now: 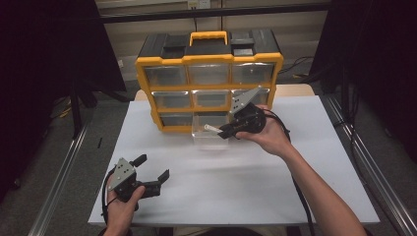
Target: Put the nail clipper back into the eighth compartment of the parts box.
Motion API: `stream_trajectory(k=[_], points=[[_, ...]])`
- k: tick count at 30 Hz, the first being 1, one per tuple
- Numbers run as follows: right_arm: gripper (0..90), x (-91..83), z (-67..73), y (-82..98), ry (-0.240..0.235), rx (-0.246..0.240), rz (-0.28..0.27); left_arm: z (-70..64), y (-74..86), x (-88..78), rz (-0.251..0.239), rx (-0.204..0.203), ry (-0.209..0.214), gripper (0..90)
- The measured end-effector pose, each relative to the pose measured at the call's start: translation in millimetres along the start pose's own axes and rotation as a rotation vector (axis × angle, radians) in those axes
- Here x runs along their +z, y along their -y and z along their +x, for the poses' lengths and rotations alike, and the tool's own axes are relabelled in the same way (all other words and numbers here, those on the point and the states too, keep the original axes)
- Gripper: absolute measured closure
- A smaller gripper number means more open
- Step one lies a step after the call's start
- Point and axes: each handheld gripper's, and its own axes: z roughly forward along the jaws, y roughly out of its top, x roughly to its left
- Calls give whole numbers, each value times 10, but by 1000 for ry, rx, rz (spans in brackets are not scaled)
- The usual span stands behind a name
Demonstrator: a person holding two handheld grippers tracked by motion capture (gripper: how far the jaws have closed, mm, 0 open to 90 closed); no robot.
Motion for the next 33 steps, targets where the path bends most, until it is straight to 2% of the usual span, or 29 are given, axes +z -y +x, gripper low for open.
stream_trajectory(k=[7, 12, 20, 26, 33], points=[[778, -58, -58, -87, 30, -2, 16, -1, -1, 1, -2, -2, 0, 37], [778, -30, -125, -130, 65, 4, 62, 2, -2, -1, -2, -1, 1, 37], [778, -17, -198, -239, 63, 4, 86, 5, -7, -10, -13, 1, 4, 37], [778, 44, -291, -307, 61, 30, 101, 12, -8, -14, -13, 5, 3, 37], [778, 79, -375, -377, 69, 31, 117, 8, -9, -16, -21, 2, 4, 37]])
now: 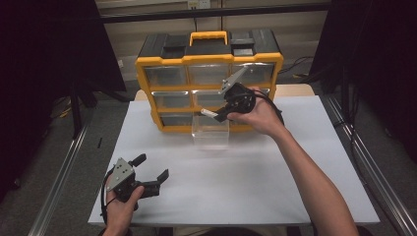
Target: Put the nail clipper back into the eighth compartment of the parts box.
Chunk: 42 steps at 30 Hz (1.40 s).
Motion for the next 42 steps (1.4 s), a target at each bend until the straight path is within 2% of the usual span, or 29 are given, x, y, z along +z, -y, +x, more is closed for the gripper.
stream_trajectory(k=[8, 15, 19, 27, 31, 33, 35, 36, 39, 41, 42], points=[[778, 54, -49, -59, 8, 10, 16, -4, -3, -4, -3, -1, -2, 37], [778, 129, -62, -76, 10, 2, 62, -2, -3, -5, -2, 1, -3, 37], [778, 145, -96, -81, 18, 18, 68, -3, -3, -4, -2, 0, -2, 37], [778, 225, -143, -72, 32, 43, 128, -1, 0, -2, 1, 0, -3, 37], [778, 270, -163, -75, 22, 51, 142, 2, 1, -3, 3, 1, -2, 37], [778, 301, -192, -72, 29, 30, 151, -1, 1, -2, 2, -1, -2, 37], [778, 323, -201, -66, 31, 41, 176, -2, 2, -1, 2, -1, -2, 37], [778, 339, -210, -61, 35, 47, 175, -6, 3, 3, -4, -10, -2, 37], [778, 359, -223, -50, 29, 60, 188, 3, 3, 0, 2, -1, -3, 37], [778, 375, -242, -41, 22, 42, 193, 6, 4, 2, 3, 1, 2, 37], [778, 384, -236, -41, 18, 48, 195, 5, 4, 1, 5, 1, 1, 37]])
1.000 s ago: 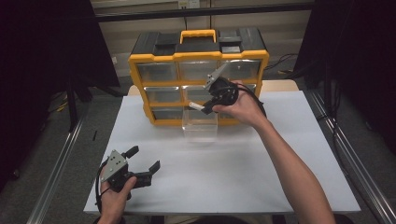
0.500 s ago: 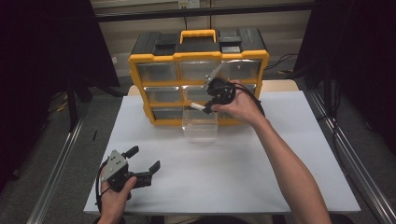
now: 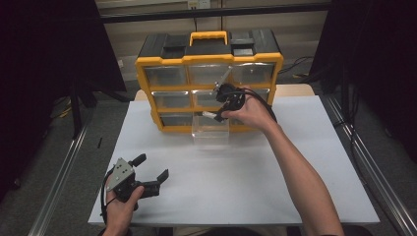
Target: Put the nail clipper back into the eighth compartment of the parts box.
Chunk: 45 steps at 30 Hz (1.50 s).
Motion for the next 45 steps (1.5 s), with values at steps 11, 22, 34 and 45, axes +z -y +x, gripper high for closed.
stream_trajectory(k=[11, 22, 34, 45], points=[[777, 121, 46, 14, -10, 29, 62, 1, 2, 0, 6, 1, -6, 37], [777, 245, 47, 58, -31, 37, 56, 2, 4, 1, 7, 0, -6, 37], [586, 315, 18, 171, -33, 69, 12, 1, 10, 10, 10, -4, -2, 37], [402, 198, 38, 288, 1, 131, -129, 4, 16, 21, 15, 7, 3, 37]])
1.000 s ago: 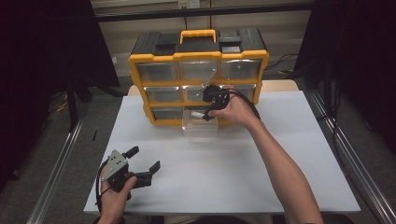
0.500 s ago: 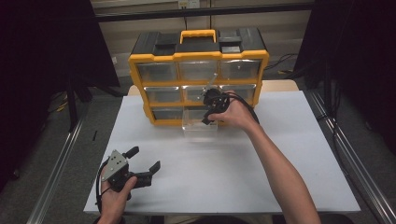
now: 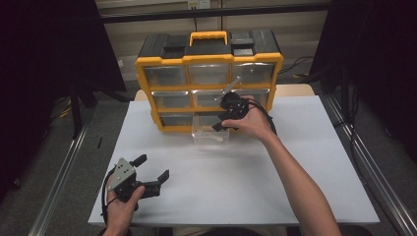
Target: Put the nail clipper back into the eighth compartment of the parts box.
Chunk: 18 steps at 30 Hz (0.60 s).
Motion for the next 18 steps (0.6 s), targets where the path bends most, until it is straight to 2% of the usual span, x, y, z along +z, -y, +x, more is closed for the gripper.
stream_trajectory(k=[3, 5, 8, 10, 11, 13, 14, 15, 16, 18], points=[[346, -26, -4, 33, -6, 10, -51, -10, 4, 8, 0, -13, -6, 37], [295, -34, 21, 53, -7, 22, -56, -7, 2, 4, 5, -6, -5, 37], [270, -47, 41, 91, 24, 37, -74, -16, 3, 9, -2, -15, -6, 37], [206, -48, 49, 124, 27, 46, -101, -15, -1, 3, 3, -7, -4, 37], [189, -53, 62, 141, 47, 53, -110, -15, -3, 3, 1, -5, -3, 37], [142, -65, 70, 172, 54, 67, -130, -15, -3, 4, 0, -6, -3, 37], [124, -60, 68, 191, 42, 76, -162, -13, -4, 0, 1, -2, -4, 37], [111, -78, 74, 205, 59, 85, -159, -13, -4, 0, 0, -2, -5, 37], [97, -78, 68, 224, 45, 90, -184, -15, -3, 1, -1, -5, -3, 37], [86, -93, 64, 260, 49, 102, -197, -13, -3, 1, 0, -5, -4, 37]])
